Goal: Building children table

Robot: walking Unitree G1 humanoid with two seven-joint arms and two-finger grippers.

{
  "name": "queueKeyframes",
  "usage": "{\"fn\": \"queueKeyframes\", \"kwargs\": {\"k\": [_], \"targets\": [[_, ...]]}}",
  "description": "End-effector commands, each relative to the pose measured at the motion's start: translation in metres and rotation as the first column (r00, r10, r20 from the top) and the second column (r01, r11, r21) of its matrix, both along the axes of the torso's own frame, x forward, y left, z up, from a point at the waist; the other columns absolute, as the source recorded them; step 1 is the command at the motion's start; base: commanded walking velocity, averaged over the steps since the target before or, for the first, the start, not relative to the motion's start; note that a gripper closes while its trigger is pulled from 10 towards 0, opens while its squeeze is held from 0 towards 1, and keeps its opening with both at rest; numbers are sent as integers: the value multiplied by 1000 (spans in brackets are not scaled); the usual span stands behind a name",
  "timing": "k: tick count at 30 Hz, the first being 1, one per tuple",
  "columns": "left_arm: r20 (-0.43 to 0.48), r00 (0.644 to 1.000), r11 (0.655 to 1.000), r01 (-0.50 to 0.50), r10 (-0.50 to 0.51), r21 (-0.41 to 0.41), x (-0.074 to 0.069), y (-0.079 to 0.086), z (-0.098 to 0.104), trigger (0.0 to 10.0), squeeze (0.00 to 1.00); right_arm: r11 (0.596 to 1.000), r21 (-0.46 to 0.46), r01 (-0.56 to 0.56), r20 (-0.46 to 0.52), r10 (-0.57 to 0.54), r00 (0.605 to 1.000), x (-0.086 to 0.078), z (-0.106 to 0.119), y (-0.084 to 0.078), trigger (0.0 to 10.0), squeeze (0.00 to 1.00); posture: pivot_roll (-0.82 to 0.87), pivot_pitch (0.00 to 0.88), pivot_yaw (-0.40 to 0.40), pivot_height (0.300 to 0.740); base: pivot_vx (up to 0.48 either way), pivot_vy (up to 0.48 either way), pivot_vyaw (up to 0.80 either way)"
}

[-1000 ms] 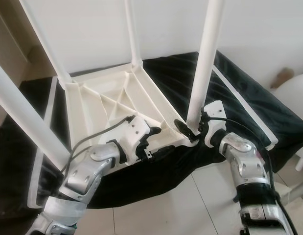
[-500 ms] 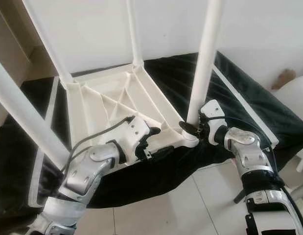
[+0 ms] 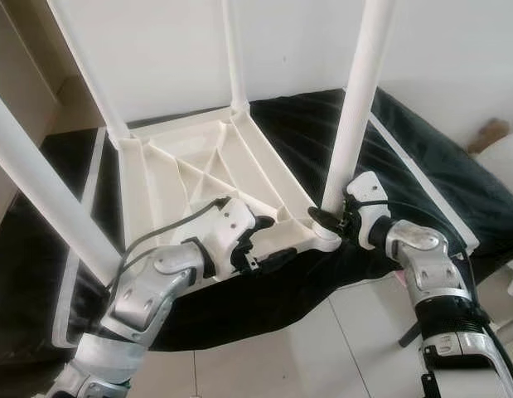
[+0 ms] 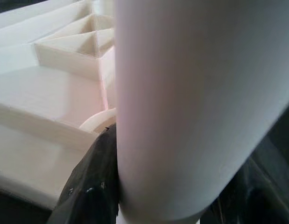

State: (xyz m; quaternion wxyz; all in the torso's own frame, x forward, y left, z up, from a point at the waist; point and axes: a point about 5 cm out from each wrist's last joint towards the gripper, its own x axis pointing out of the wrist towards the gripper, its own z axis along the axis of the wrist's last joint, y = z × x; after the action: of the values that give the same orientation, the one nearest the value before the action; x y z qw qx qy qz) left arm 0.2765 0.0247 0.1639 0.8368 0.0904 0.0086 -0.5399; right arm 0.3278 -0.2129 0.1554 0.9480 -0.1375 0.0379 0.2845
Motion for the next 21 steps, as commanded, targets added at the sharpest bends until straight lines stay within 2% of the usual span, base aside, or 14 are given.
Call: {"fn": "queueKeyframes", "kwargs": {"k": [1, 6, 10, 12, 16, 17, 18, 19, 20, 21], "targets": [[7, 999, 999, -39, 39, 6, 0, 3, -2, 10000, 0, 997, -10, 79, -53, -80, 995, -3, -14, -1, 10000, 0, -74, 0, 57, 740, 0, 0, 0], [5, 999, 999, -33, 33, 10, -1, 3, -2, 10000, 0, 982, 44, 183, -58, -180, 982, -8, -22, 17, 10000, 0, -76, 0, 65, 740, 0, 0, 0], [4, 1000, 999, -30, 30, 13, -1, 4, -3, 10000, 0, 965, 66, 252, -66, -248, 967, -10, -25, 22, 10000, 0, -77, 0, 72, 740, 0, 0, 0], [3, 1000, 1000, -25, 25, 14, -2, 4, -3, 10000, 0, 939, 87, 332, -70, -326, 943, -10, -25, 25, 10000, 0, -79, 0, 74, 740, 0, 0, 0], [1, 1000, 1000, -21, 21, 16, -2, 4, -3, 10000, 0, 909, 118, 399, -103, -388, 916, -10, -28, 31, 10000, 0, -82, 0, 76, 740, 0, 0, 0], [0, 1000, 1000, -19, 19, 16, -3, 3, -3, 10000, 0, 837, 153, 526, -147, -507, 849, -12, -38, 43, 10000, 0, -80, 0, 74, 740, 0, 0, 0], [-1, 1000, 1000, -19, 19, 15, -3, 3, -3, 10000, 0, 802, 160, 576, -159, -555, 817, -12, -41, 47, 10000, 0, -80, 0, 74, 740, 0, 0, 0], [-1, 1000, 1000, -19, 19, 15, -3, 3, -3, 10000, 0, 802, 160, 576, -159, -555, 817, -12, -41, 47, 10000, 0, -80, 0, 74, 740, 0, 0, 0], [-2, 1000, 1000, -19, 19, 16, -3, 3, -4, 10000, 0, 745, 160, 648, -179, -624, 761, -14, -45, 50, 10000, 0, -80, 0, 75, 740, 0, 0, 0], [-3, 1000, 1000, -19, 19, 16, -3, 3, -4, 10000, 0, 708, 157, 688, -191, -662, 725, -15, -48, 52, 10000, 0, -80, 0, 75, 740, 0, 0, 0]]}}
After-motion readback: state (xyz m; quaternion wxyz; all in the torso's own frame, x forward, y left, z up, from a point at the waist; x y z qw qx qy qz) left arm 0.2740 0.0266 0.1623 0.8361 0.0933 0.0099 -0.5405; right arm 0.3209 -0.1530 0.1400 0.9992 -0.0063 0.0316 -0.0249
